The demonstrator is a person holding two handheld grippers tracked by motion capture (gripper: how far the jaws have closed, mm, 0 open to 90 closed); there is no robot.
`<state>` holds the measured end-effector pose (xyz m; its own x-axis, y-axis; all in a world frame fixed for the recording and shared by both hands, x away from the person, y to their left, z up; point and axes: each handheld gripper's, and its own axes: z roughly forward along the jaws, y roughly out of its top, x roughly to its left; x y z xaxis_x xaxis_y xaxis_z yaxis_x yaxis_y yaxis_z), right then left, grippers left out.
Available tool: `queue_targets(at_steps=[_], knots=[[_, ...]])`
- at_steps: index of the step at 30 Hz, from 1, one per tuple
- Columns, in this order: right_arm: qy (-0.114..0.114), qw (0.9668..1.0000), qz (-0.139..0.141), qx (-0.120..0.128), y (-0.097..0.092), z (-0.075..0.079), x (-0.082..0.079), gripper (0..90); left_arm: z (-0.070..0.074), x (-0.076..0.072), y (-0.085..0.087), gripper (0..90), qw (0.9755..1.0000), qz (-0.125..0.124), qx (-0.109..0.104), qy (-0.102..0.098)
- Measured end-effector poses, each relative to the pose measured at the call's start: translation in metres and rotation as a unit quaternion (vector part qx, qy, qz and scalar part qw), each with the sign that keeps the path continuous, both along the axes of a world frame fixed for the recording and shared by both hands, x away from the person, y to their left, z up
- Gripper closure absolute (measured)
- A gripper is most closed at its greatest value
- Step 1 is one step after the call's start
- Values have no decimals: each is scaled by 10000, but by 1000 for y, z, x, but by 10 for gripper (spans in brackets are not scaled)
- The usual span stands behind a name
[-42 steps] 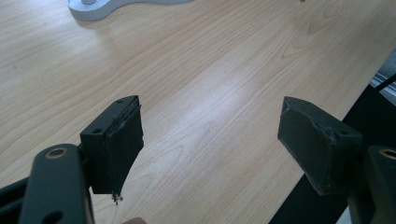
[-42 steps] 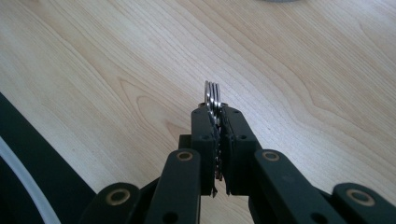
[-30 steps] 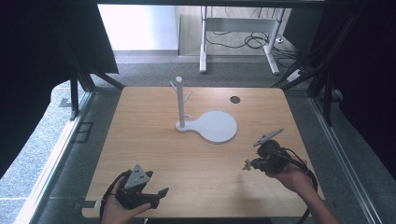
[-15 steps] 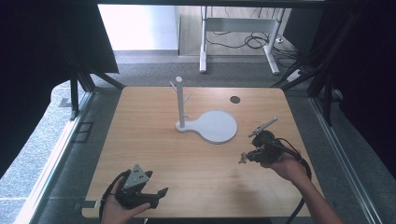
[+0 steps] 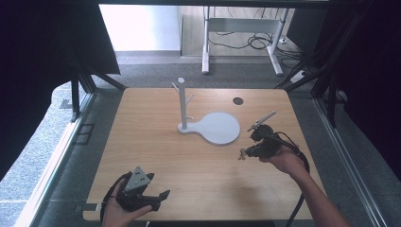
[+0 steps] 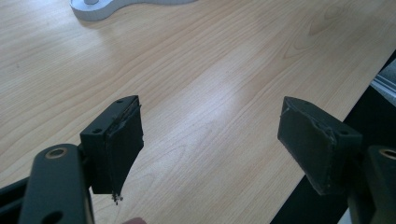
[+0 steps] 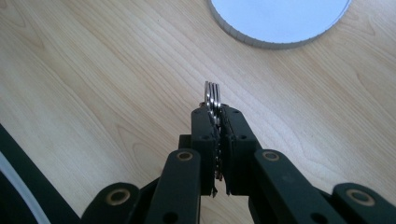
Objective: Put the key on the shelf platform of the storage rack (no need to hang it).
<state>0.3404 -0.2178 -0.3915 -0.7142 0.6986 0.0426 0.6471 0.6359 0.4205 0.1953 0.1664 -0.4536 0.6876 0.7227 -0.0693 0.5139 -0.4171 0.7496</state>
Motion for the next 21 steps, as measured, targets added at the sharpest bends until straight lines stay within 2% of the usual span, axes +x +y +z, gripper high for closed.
queue_targets(at_steps=[21], knots=[[68,9999,88,-2,21,4,27,851,1,0,3,226,10000,24,-11,-4]])
